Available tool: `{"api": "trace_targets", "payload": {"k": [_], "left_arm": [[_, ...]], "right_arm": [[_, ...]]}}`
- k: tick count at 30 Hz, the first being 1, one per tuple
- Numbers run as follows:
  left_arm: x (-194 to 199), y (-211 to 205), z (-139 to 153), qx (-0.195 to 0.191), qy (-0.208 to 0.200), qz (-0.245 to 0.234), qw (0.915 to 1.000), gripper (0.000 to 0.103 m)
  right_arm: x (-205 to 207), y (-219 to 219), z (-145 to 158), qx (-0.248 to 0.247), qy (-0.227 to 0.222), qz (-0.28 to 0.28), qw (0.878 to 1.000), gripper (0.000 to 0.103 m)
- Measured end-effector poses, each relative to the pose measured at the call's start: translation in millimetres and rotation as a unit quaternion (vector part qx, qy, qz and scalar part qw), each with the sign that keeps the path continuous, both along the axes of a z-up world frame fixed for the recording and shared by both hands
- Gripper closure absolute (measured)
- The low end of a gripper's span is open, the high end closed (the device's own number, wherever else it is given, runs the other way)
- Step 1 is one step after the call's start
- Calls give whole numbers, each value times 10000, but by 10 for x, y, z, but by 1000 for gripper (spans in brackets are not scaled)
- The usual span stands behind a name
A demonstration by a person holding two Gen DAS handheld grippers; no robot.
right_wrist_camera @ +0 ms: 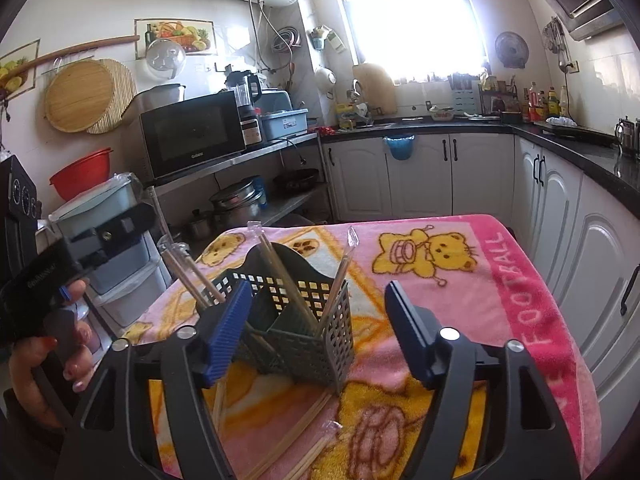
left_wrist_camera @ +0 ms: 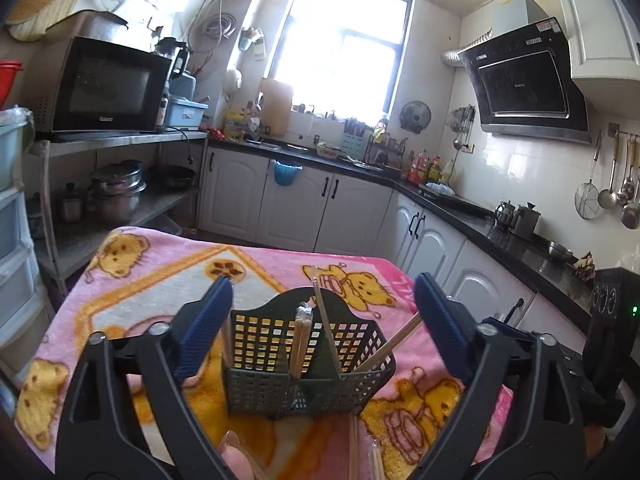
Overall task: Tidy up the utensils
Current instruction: 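Open both tools to release the chopsticks and withdraw from the caddy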
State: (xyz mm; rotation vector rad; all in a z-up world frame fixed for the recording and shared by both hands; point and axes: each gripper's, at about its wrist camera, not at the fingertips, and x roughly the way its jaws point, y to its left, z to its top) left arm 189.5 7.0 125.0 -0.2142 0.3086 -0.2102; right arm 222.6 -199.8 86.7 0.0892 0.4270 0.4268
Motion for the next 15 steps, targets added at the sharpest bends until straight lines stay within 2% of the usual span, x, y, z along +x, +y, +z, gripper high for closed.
{"api": "trace_targets", "payload": {"k": [4, 15], "left_arm": [[-106, 32, 13, 16, 25, 50, 10000, 11], [-302, 109, -194, 6, 307, 150, 9994, 11]], "right_arm": [[-81, 8, -30, -36, 23, 26, 10000, 30], [-249, 5, -159, -112, 209, 57, 9997, 27]]}}
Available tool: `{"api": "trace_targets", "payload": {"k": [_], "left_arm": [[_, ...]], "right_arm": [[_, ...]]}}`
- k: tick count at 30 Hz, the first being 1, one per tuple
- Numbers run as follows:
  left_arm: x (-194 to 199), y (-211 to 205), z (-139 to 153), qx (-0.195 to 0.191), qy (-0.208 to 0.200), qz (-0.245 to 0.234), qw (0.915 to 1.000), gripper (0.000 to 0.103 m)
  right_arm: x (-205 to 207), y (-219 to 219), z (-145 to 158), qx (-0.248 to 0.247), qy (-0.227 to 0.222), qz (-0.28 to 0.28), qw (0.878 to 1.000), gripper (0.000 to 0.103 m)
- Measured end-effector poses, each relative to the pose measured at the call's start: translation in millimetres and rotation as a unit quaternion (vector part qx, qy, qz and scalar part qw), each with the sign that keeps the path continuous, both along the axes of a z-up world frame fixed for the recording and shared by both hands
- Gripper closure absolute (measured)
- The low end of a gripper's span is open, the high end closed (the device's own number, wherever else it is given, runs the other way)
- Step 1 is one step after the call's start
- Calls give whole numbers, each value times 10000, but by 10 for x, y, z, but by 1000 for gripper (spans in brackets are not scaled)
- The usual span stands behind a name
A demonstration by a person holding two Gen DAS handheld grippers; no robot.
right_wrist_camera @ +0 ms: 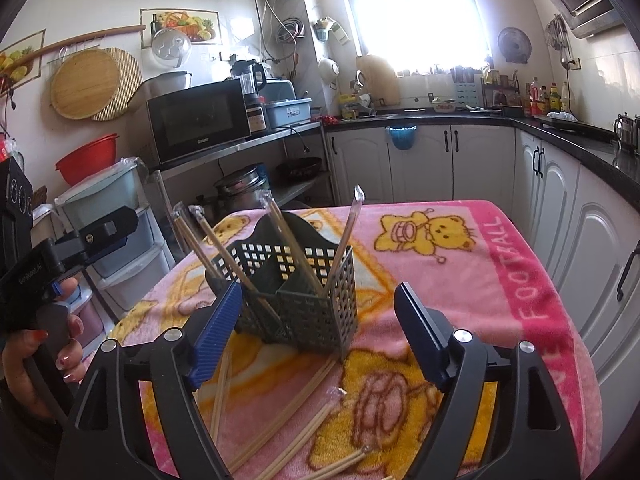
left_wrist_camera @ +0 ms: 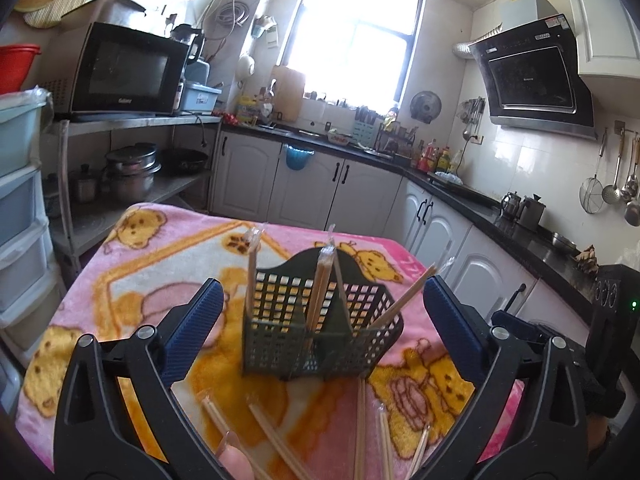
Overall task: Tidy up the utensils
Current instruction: 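Open both tools to release the chopsticks and withdraw from the caddy, then lower both tools onto loose chopsticks beside the caddy and close them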
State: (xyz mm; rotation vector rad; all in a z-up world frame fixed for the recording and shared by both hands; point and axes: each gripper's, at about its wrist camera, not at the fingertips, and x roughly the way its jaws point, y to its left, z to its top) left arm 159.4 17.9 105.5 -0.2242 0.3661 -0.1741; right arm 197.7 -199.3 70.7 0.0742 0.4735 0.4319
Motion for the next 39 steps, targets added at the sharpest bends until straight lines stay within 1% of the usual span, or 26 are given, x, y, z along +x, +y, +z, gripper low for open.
{"api": "trace_targets", "payload": {"k": [10, 16, 22, 23, 31, 35, 37, 38, 39], "left_arm": [[-95, 157, -248, -86, 314, 144, 9994, 11], [-95, 246, -473, -122, 626, 210, 9977, 11], [-54, 368, -728, -208, 1046, 354, 9937, 11], [-49, 397, -781, -230, 1124, 376, 9927, 11], [-50, 473, -1058, -129, 1551, 479, 9866, 11], [-42, 492, -1178, -127, 1718, 455, 9840, 11], [-34, 492, -1232, -154, 1809, 435, 9824, 12], [-22, 501, -1268, -196, 1870, 415, 9813, 15], [-13, 503, -1294, -226, 1929, 398, 9802, 20]], "right_arm": [[-67, 42, -96, -83, 166, 115, 9998, 27], [-68, 48, -226, -109, 421, 185, 9989, 27], [-85, 99, -386, -226, 683, 315, 9969, 27], [-88, 107, -411, -232, 721, 339, 9965, 29], [-103, 197, -528, -313, 924, 436, 9943, 30], [-86, 235, -588, -356, 1042, 473, 9928, 30], [-82, 253, -633, -376, 1112, 490, 9919, 30], [-77, 260, -654, -394, 1135, 504, 9915, 32], [-72, 273, -679, -429, 1171, 517, 9908, 34]]}}
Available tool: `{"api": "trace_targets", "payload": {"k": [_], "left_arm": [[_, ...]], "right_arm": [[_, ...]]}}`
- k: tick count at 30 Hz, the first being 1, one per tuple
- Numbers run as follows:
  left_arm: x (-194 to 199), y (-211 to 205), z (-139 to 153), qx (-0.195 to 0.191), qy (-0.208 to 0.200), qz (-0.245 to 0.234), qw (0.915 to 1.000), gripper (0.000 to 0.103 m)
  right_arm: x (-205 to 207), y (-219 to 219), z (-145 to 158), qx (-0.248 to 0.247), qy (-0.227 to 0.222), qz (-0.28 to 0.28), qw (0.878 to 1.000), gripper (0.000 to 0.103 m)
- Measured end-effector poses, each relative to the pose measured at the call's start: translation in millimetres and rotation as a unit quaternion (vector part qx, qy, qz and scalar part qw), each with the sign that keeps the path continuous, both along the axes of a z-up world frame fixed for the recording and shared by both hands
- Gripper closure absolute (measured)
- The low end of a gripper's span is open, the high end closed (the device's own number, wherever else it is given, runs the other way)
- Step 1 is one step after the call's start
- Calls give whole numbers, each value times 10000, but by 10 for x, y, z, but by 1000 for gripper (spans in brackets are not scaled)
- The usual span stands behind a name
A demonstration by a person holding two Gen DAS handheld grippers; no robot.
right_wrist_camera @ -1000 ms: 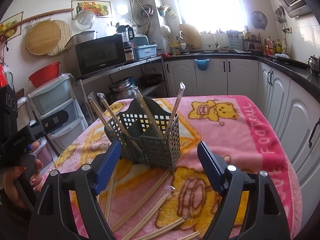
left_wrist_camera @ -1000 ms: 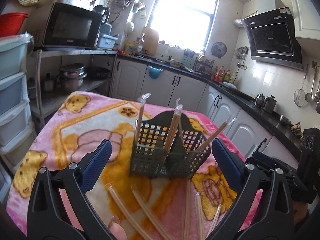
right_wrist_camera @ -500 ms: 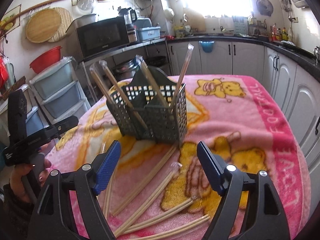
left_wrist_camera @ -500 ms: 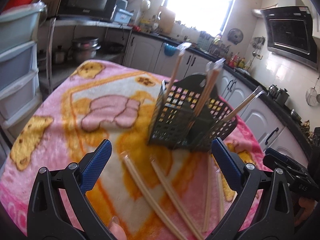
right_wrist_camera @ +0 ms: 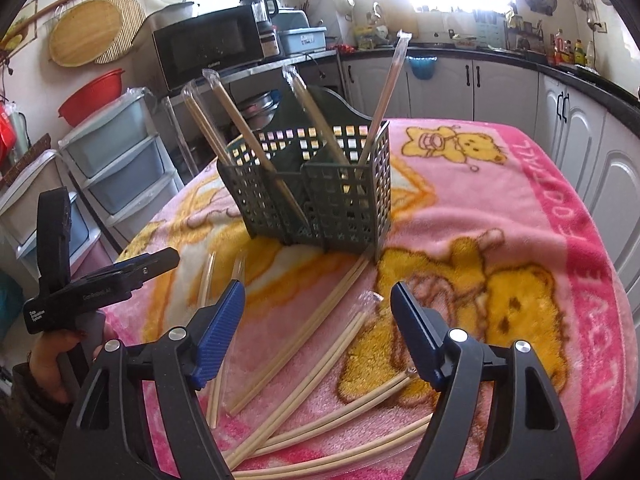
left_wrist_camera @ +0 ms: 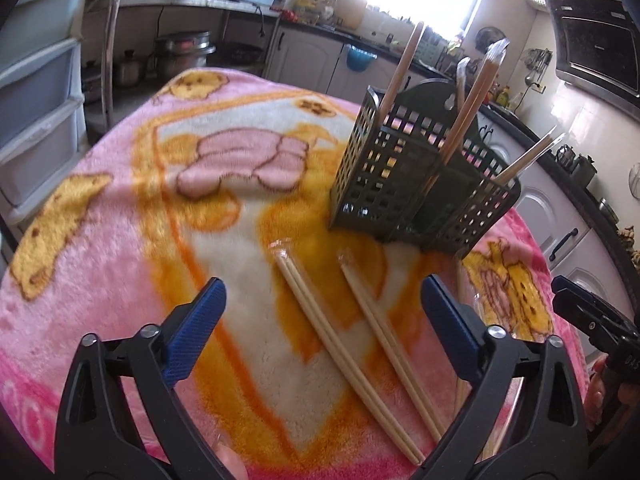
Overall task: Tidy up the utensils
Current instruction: 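Lower both tools onto loose chopsticks beside the caddy and close them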
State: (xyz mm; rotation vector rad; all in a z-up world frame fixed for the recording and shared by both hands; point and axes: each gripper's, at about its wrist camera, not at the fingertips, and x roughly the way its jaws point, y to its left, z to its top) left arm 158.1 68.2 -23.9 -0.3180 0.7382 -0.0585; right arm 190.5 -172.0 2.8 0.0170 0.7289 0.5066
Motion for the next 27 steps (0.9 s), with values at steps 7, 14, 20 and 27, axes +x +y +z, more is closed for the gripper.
{"api": "trace_targets", "payload": {"k": [7, 14, 20, 27], "left_arm": [[164, 65, -205, -495, 450, -137, 9977, 47], [333, 171, -369, -871, 764, -79, 9932, 64], [443, 237, -408, -996, 839, -10, 9915, 68], [600, 275, -425, -941, 886, 24, 9916, 76]], "right_arm": [[77, 29, -184, -148, 326, -16, 9994, 50], [303, 4, -418, -226, 790, -190, 9964, 65], [521, -17, -538, -192, 1051, -294, 9938, 70], [724, -57, -689, -130, 1365, -349, 9899, 75]]}}
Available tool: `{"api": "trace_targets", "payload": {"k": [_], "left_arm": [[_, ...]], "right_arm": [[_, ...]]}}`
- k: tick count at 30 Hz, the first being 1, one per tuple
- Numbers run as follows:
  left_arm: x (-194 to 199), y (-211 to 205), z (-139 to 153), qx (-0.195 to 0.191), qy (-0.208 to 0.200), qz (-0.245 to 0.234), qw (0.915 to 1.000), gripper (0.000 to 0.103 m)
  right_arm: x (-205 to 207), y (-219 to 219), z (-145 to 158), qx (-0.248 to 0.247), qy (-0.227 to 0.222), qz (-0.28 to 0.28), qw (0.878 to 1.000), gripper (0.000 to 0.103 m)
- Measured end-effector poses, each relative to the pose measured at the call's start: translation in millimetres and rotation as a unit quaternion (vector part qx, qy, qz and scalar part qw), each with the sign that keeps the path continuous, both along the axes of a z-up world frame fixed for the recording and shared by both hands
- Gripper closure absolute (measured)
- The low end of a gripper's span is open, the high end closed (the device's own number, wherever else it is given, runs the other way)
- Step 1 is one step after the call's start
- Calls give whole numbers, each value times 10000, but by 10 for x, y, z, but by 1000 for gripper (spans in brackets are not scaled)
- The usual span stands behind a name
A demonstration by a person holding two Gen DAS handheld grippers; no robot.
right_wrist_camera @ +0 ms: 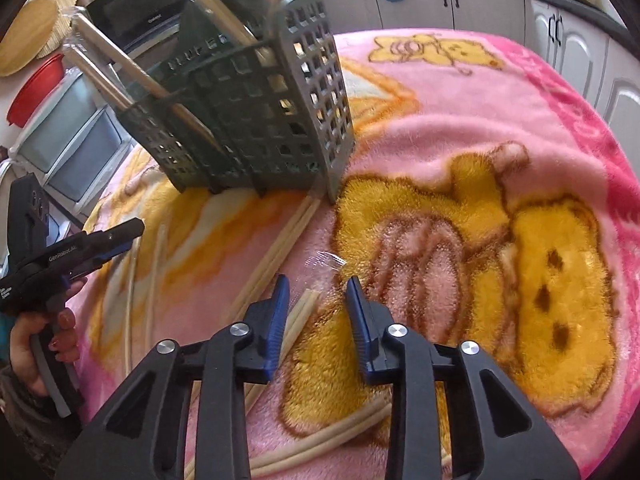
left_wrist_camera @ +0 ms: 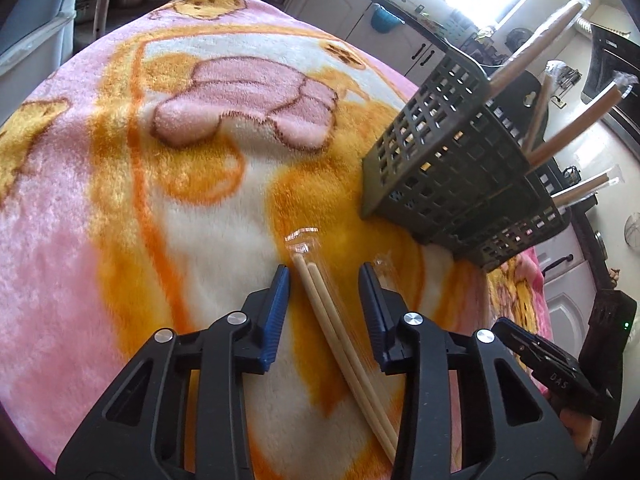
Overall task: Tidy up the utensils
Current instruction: 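Lower both tools onto loose chopsticks beside the caddy and close them, then lift chopsticks with the left tool over the caddy while the right tool carries its own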
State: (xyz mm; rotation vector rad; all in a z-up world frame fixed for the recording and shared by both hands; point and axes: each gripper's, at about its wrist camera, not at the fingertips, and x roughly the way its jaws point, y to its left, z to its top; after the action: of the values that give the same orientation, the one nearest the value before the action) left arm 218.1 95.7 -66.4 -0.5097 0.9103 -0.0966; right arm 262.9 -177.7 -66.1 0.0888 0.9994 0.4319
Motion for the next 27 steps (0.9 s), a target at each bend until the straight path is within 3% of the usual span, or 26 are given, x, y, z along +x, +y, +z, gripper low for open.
{"api": "trace_targets", "payload": {"k": [6, 11, 17, 27], "left_arm": [[138, 73, -38, 11, 34, 64, 10000, 89], [216, 128, -57, 2, 42, 98, 9999, 94], [231, 135, -70, -65, -10, 111, 9999, 96], [66, 142, 62, 113, -196, 173, 9996, 97]], "right_arm": [[77, -1, -31, 45, 50, -2, 10000, 76], [127, 7, -52, 22, 57, -17, 10000, 82], [147, -34, -69, 57, 25, -86, 9999, 96], [-8, -148, 114, 318, -283, -195, 9989, 97]]}}
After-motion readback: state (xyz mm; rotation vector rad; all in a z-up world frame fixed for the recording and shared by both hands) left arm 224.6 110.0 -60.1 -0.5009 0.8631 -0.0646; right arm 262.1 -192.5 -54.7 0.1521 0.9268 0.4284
